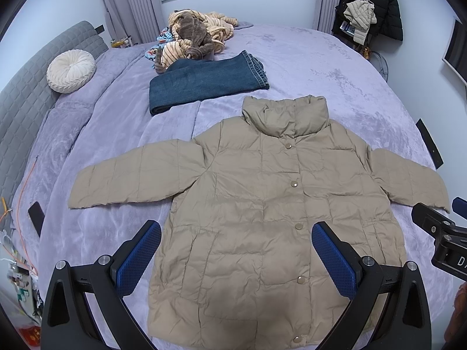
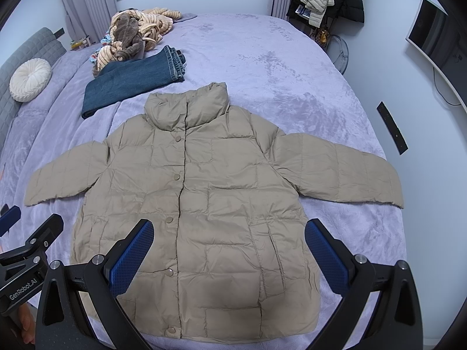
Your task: Fold large clothes
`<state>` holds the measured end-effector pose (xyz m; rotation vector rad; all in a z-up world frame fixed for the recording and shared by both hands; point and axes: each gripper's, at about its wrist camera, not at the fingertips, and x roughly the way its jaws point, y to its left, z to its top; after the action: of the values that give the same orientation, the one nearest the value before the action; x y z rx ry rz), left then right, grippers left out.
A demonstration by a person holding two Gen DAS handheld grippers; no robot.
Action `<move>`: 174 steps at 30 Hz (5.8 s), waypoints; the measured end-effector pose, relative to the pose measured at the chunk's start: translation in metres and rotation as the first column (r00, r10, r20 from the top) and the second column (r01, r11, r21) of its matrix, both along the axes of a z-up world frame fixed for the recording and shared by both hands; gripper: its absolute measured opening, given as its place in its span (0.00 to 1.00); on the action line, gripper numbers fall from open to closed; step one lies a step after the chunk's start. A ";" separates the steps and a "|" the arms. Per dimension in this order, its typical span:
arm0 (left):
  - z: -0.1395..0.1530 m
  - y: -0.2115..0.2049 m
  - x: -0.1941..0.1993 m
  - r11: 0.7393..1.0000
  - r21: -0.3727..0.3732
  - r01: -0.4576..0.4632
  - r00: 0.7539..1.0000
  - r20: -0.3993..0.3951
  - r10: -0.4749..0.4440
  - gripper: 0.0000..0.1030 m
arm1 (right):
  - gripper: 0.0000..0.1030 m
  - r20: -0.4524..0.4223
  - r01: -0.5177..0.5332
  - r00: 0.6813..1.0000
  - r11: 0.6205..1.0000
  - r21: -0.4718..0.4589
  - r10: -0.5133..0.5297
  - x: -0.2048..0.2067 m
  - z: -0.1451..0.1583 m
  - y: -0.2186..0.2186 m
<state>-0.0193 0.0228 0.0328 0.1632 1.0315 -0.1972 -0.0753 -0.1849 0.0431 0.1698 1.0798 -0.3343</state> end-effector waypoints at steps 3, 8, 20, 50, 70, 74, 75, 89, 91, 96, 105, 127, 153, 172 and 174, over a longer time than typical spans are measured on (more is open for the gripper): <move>0.000 0.000 0.000 1.000 0.000 0.000 1.000 -0.001 0.000 1.00 | 1.00 -0.001 -0.002 1.000 1.000 -0.001 0.002 0.000 0.000 0.000; 0.000 0.000 0.000 1.000 0.000 0.001 1.000 -0.001 -0.001 1.00 | 1.00 0.000 -0.001 1.000 1.000 -0.001 0.001 0.000 0.000 0.001; 0.000 0.002 0.001 1.000 0.000 0.000 1.000 -0.004 0.000 1.00 | 1.00 -0.001 -0.001 1.000 1.000 -0.001 0.001 0.001 -0.001 0.001; -0.002 0.005 -0.001 1.000 -0.001 0.000 1.000 -0.013 0.000 1.00 | 1.00 -0.006 -0.002 1.000 1.000 0.003 0.002 0.002 -0.001 0.002; -0.025 0.025 0.026 0.997 -0.074 -0.015 0.995 -0.100 0.008 1.00 | 1.00 -0.032 -0.002 0.999 0.998 0.065 0.004 0.011 -0.018 0.005; -0.050 0.055 0.048 0.986 -0.148 -0.073 0.984 -0.173 0.047 1.00 | 1.00 -0.030 0.021 0.999 0.996 0.090 -0.018 0.018 -0.033 0.008; -0.056 0.061 0.053 0.984 -0.154 -0.087 0.982 -0.181 0.059 1.00 | 1.00 -0.030 0.023 0.999 0.995 0.097 -0.020 0.024 -0.036 0.009; -0.186 0.247 0.140 0.811 -0.391 -0.435 0.896 -0.278 0.346 1.00 | 1.00 -0.150 -0.125 0.974 0.959 0.253 0.167 0.100 -0.133 0.085; -0.203 0.278 0.155 0.755 -0.428 -0.496 0.867 -0.286 0.407 1.00 | 1.00 -0.153 -0.142 0.970 0.948 0.286 0.191 0.106 -0.149 0.098; -0.239 0.340 0.196 0.654 -0.465 -0.597 0.802 -0.315 0.508 1.00 | 1.00 -0.142 -0.164 0.965 0.928 0.335 0.221 0.126 -0.179 0.122; -0.243 0.333 0.253 0.749 -0.348 -0.564 0.823 -0.159 0.546 0.49 | 1.00 -0.043 -0.200 0.971 0.898 0.392 0.235 0.178 -0.189 0.146; -0.067 0.196 0.200 0.953 -0.300 0.035 0.955 0.290 0.056 0.10 | 0.04 0.036 -0.193 0.968 0.646 0.739 0.248 0.251 -0.263 0.221; -0.190 -0.122 0.106 0.864 0.022 0.503 0.859 0.100 -0.503 0.86 | 0.06 0.009 0.112 0.991 0.852 0.511 -0.136 0.094 -0.211 -0.068; -0.217 0.136 0.220 0.946 -0.309 -0.098 0.974 -0.227 0.027 0.53 | 0.76 -0.031 -0.514 0.853 0.829 -0.221 0.520 0.149 -0.173 0.145; -0.229 0.133 0.219 0.955 -0.277 -0.108 0.972 -0.231 0.043 0.49 | 0.76 -0.075 -0.537 0.838 0.791 -0.293 0.540 0.159 -0.187 0.157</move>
<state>0.1995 0.1561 -0.1962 -0.1677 1.2170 -0.2984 0.0836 -0.0283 -0.1436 -0.4138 1.0028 0.0253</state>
